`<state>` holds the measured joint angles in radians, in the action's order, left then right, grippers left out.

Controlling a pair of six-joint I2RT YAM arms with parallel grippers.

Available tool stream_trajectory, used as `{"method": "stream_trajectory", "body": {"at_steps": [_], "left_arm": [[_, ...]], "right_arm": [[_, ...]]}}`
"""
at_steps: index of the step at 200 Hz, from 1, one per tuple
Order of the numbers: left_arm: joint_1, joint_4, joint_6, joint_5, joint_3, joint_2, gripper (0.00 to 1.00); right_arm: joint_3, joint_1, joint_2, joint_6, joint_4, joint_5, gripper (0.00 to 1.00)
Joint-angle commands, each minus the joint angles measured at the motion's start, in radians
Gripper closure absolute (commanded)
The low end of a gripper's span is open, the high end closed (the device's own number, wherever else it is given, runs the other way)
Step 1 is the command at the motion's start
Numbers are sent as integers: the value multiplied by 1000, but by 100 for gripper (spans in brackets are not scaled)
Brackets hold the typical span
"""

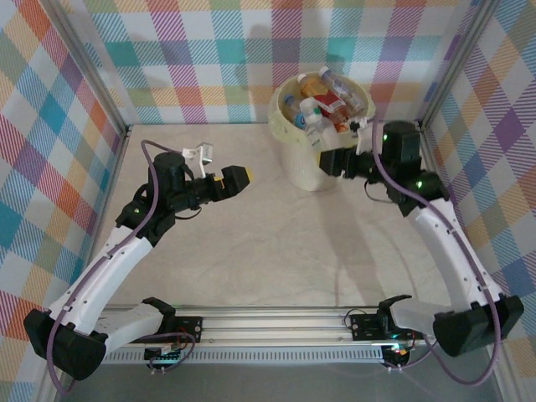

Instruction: Put the plastic bottles in the bin

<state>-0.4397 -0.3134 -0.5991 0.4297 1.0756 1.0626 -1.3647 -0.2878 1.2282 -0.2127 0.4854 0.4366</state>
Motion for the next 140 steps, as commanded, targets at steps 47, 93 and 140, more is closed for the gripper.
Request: {"method": "stream_trajectory", "body": {"at_steps": [47,93,140], "left_arm": [[6,-26,76,21,-48,-35,0],[5,-32,72,24,-47,-20,0],[6,-42,74,9,-60,-27,0]], "right_arm": [[-359,41,297,-8,90,20,54],[-585,39,509,-137,135,8,53],[-751,27,642,-137,240,8,50]]}}
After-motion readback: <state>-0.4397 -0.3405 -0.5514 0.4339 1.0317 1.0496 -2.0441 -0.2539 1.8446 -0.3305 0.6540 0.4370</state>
